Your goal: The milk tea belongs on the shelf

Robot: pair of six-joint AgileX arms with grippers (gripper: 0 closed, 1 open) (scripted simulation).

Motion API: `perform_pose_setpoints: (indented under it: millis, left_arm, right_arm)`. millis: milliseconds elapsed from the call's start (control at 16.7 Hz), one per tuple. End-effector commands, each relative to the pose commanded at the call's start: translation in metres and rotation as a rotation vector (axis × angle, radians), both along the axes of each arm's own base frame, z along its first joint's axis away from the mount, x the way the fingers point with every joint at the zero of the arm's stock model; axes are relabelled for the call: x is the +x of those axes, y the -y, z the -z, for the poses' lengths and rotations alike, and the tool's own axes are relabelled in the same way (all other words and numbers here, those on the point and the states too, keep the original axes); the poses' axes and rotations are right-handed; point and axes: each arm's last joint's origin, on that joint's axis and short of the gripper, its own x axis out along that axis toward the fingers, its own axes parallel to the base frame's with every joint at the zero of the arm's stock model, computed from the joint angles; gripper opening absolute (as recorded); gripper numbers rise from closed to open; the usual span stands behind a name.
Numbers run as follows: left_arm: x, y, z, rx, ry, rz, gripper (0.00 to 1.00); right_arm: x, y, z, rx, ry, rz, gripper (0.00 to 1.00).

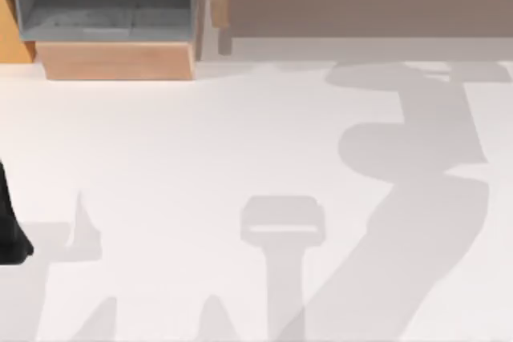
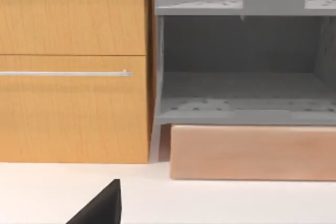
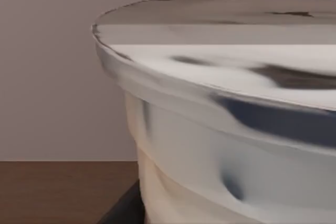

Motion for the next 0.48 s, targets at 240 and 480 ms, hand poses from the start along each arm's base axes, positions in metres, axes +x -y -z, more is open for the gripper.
perform_pose_setpoints:
  millis: [240,480]
  left_arm:
    - [0.0000,0.0000,0.0000,0.000,0.000,0.000,1.00]
    - [0.0000,0.0000,0.0000,0.000,0.000,0.000,1.00]
  right_arm:
    - [0.0000,0.0000,0.0000,0.000,0.000,0.000,0.23]
    - [0.0000,0.0000,0.0000,0.000,0.000,0.000,0.53]
